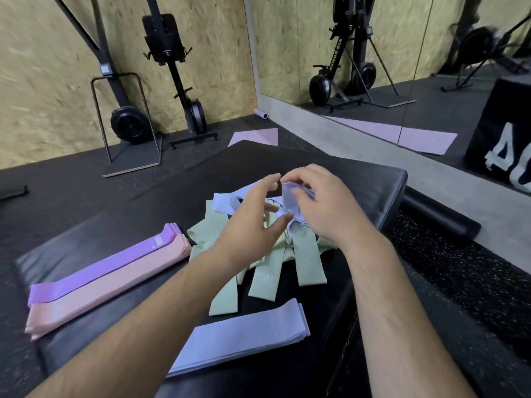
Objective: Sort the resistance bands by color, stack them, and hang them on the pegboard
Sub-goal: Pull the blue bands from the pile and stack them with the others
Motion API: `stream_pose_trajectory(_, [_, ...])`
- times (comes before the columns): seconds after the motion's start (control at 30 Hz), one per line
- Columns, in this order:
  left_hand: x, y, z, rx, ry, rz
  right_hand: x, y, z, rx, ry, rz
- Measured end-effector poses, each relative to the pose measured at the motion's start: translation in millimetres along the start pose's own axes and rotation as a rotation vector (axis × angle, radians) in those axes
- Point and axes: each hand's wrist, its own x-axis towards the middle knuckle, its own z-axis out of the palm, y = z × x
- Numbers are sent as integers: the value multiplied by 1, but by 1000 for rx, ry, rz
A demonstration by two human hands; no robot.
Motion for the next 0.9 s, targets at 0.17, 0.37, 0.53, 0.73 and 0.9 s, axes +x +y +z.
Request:
stream_pose_trajectory(0.17, [-1,46,-25,-189,96,86,0,-40,-29,108,110,-106])
stream_pose_trajectory(0.37, [-6,65,-40,-183,200,27,-5,-59,-36,230,200,-158])
stream_pose_trajectory(0.53, [-14,72,-54,-202,286,25,-11,-74,-31,396,196,-159])
stream_pose_trajectory(0.73, [-25,91,-81,-297,395,51,-14,-101,-30,554,132,-150])
stream_pose_trajectory(0.9, [-46,111,-107,-296,476,98,-28,-134,-24,638,102,-177])
